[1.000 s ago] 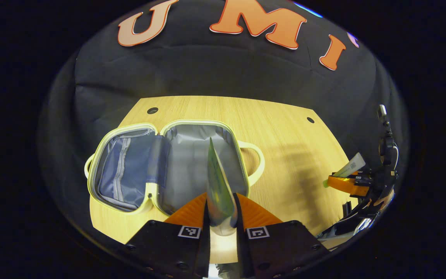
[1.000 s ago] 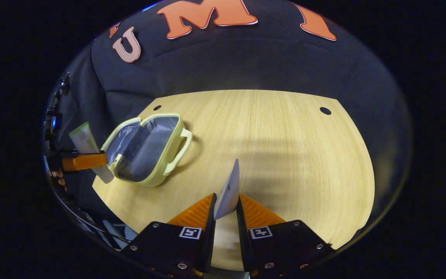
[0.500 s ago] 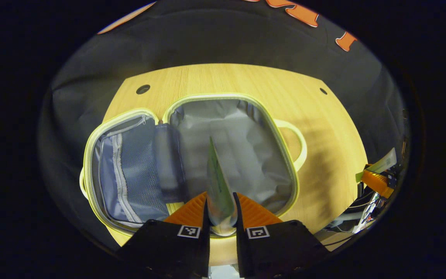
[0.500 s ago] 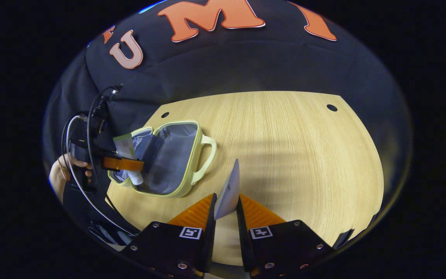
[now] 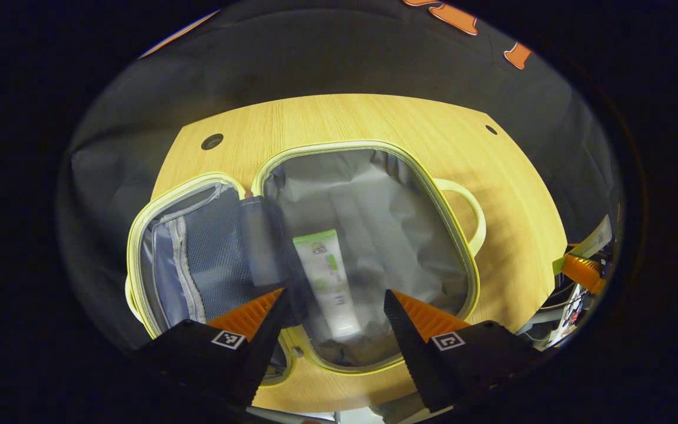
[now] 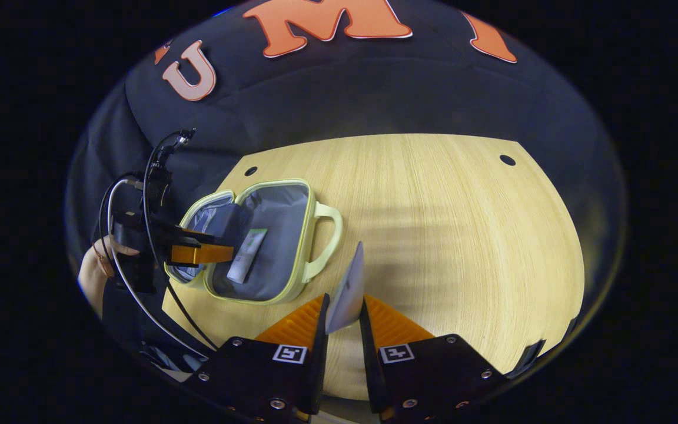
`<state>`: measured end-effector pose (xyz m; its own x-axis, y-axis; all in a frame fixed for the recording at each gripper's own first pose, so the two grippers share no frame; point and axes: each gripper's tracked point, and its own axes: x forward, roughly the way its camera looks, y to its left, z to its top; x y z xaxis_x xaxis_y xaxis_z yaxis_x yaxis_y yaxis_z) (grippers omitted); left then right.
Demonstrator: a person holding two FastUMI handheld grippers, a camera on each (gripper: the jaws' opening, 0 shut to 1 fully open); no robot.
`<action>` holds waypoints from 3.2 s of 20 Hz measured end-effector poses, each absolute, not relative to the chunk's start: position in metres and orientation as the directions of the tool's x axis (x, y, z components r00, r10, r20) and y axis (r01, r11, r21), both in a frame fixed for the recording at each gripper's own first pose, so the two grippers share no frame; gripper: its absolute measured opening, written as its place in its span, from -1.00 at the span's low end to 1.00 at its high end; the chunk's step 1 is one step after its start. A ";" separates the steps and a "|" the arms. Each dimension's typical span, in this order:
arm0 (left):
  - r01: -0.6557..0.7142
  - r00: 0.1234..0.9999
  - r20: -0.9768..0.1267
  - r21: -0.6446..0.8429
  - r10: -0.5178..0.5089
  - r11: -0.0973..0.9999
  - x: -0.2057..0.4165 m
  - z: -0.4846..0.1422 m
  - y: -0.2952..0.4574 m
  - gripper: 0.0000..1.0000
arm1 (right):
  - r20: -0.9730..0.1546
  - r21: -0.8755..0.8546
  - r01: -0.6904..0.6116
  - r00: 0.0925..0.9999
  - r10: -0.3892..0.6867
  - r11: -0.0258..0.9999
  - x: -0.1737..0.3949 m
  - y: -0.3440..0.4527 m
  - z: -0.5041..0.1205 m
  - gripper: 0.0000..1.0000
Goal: First open the suitcase, pack the skin care products into it, and then close the suitcase.
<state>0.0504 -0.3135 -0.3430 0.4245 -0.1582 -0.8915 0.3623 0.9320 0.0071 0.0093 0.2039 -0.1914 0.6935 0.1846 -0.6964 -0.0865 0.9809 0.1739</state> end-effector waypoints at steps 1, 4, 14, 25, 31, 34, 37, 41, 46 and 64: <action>0.355 0.426 -0.889 -0.003 -0.165 0.935 0.047 -0.340 -0.313 0.97 | -0.694 0.171 -0.096 0.694 0.189 0.980 0.011 0.209 -0.189 -0.38; 0.333 0.452 -0.875 -0.016 -0.174 0.943 0.034 -0.330 -0.298 0.97 | -0.688 0.164 -0.140 0.693 0.215 0.976 0.019 0.228 -0.183 -0.38; 0.187 0.546 -0.831 -0.006 -0.109 0.982 0.000 -0.298 -0.187 0.97 | -0.720 0.136 -0.312 0.621 0.310 0.940 0.051 0.336 -0.186 -0.38; -0.014 0.559 -0.829 0.021 0.025 1.000 -0.030 -0.304 -0.055 0.97 | -0.827 0.135 -0.224 0.512 0.235 0.965 0.083 0.379 -0.242 -0.34; -0.052 0.562 -0.827 -0.009 0.022 0.999 -0.025 -0.311 -0.033 0.97 | -0.820 0.134 -0.191 0.530 0.217 0.972 0.091 0.374 -0.238 0.66; -0.115 0.570 -0.820 -0.024 0.046 0.993 -0.015 -0.317 -0.009 0.96 | -0.802 0.155 -0.189 0.549 0.235 0.970 0.091 0.379 -0.231 0.91; -0.218 0.591 -0.804 -0.075 0.071 0.973 -0.005 -0.318 0.021 0.96 | -0.782 0.183 -0.193 0.565 0.262 0.964 0.091 0.384 -0.223 0.92; -0.291 0.634 -0.773 -0.231 0.006 0.929 0.018 -0.322 0.040 0.96 | -0.786 0.166 -0.186 0.568 0.244 0.968 0.088 0.377 -0.221 0.92; -0.382 0.713 -0.693 -0.509 -0.104 0.771 0.057 -0.337 0.041 0.96 | -0.802 0.160 -0.176 0.551 0.232 0.971 0.080 0.368 -0.220 0.93; -0.322 0.744 -0.625 -0.646 -0.237 0.692 0.091 -0.343 0.028 -0.83 | -0.821 0.199 -0.089 0.528 0.215 0.976 0.070 0.347 -0.226 0.92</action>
